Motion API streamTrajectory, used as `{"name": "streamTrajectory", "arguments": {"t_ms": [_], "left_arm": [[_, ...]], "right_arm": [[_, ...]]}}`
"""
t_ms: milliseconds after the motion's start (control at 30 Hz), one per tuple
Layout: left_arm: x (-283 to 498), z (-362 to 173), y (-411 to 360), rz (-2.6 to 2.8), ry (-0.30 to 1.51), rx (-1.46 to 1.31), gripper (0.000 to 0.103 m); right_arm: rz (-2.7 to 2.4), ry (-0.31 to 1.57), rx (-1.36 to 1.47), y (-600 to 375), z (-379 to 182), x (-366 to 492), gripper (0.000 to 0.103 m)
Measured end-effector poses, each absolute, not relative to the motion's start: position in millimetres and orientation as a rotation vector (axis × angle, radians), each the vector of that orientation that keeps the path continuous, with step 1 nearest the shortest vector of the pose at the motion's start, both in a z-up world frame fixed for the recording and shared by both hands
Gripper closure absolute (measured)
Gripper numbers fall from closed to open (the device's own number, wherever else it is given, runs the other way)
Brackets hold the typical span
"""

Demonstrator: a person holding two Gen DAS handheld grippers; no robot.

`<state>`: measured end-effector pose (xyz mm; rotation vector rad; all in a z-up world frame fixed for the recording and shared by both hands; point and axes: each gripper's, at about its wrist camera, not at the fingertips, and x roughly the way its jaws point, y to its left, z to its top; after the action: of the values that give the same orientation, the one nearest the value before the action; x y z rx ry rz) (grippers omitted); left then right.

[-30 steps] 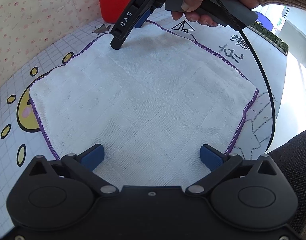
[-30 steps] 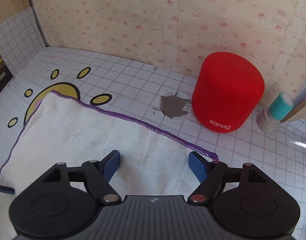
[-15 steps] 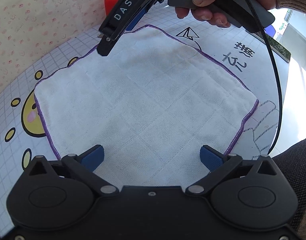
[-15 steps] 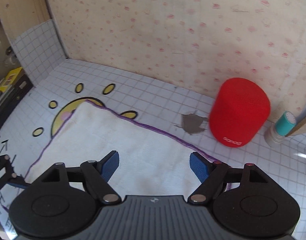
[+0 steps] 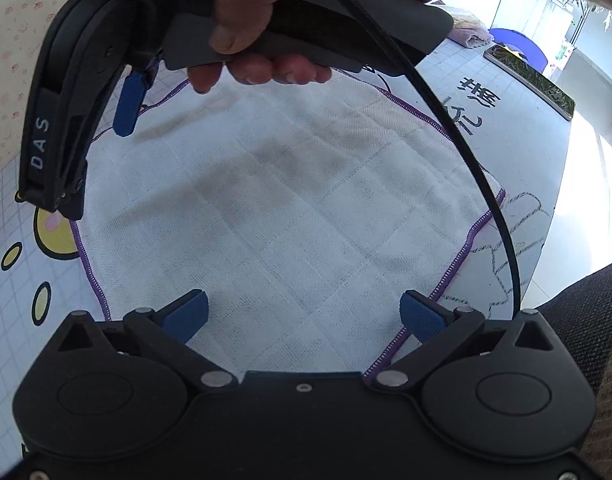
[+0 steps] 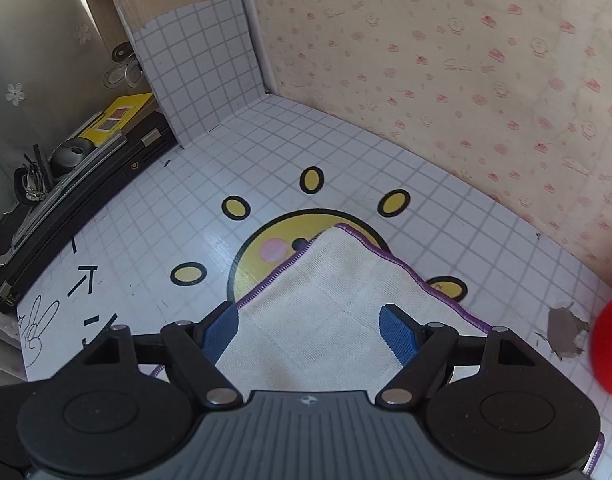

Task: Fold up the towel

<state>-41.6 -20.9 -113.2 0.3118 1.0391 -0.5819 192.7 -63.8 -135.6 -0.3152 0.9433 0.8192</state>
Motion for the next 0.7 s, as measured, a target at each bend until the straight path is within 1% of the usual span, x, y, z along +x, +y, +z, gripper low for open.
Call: {"name": "streamTrajectory", "arguments": {"t_ms": [267,300,533,700], "left_arm": [[-41.3,-118.1,-24.2,-0.581,1.035,0.332,0.001],[-41.6,-118.3,-24.9,-0.581,1.034,0.334,0.001],[-39.8,-119.3,-26.0,-0.575,1.030,0.330,0.001],[-39.2,-120.1,-25.6,-0.572,1.032,0.330,0.001]], "right_arm": [[0.856,0.983,-0.332,-36.2,-149.5,204.2,0.026],[0.859,0.982,-0.335,-33.4,-151.2,205.2,0.023],[0.865,0.968,-0.342,-19.5,-152.7,216.6,0.023],[0.878,0.961,-0.366,-14.2,-153.3,219.3,0.020]]}}
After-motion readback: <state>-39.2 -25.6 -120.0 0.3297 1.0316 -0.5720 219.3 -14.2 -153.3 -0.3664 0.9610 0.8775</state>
